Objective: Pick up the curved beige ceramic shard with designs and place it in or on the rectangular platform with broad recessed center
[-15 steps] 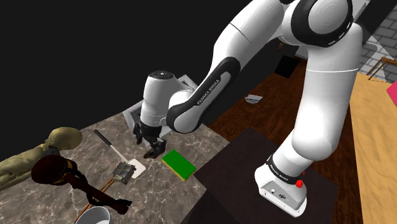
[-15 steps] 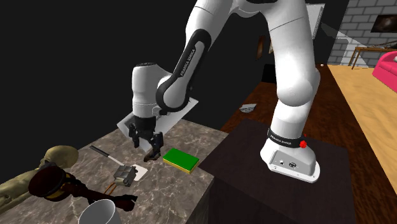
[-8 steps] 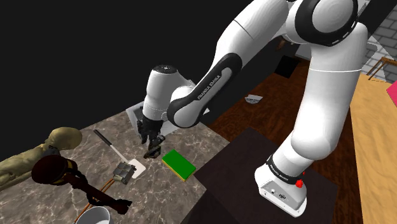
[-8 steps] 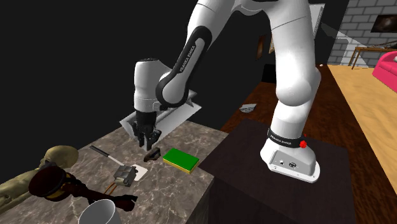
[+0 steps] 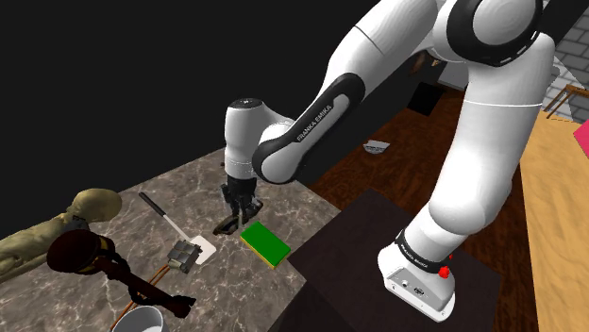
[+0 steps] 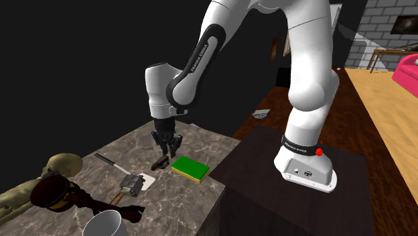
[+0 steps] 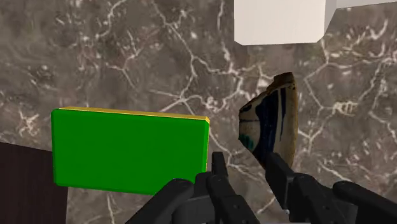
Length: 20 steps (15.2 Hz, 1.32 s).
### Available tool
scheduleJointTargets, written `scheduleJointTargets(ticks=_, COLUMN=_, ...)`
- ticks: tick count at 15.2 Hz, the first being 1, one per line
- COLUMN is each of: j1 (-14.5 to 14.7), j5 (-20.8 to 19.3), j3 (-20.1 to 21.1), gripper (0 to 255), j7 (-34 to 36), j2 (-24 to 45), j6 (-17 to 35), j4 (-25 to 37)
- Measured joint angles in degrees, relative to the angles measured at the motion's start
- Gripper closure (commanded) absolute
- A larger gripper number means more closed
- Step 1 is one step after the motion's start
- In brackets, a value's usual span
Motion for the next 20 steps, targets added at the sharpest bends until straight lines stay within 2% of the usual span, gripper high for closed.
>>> scheduleJointTargets(ticks=3, j1=4.47, j5=-6.34, j3=-3.88, gripper=0, j7=5.28, j2=1.19, j6=8.72, j4=-1.34)
scheduleJointTargets(ticks=5, j1=6.36, j5=-8.87, j3=-5.74, gripper=0, j7=7.31, j2=2.24, j6=11.45, j4=-1.27)
scheduleJointTargets(ticks=11, j1=10.72, j5=-13.73, j3=-10.64, gripper=0, j7=11.11, j2=6.69, j6=15.10, j4=0.24)
scheduleJointTargets(ticks=17, j1=11.13, j5=-14.17, j3=-11.16, gripper=0, j7=11.36, j2=7.25, j6=15.39, j4=0.53)
scheduleJointTargets(ticks=18, j1=11.14, j5=-14.18, j3=-11.17, gripper=255, j7=11.37, j2=7.26, j6=15.39, j4=0.54)
scheduleJointTargets(ticks=20, j1=11.07, j5=-14.19, j3=-11.16, gripper=255, j7=11.38, j2=6.52, j6=15.51, j4=0.74)
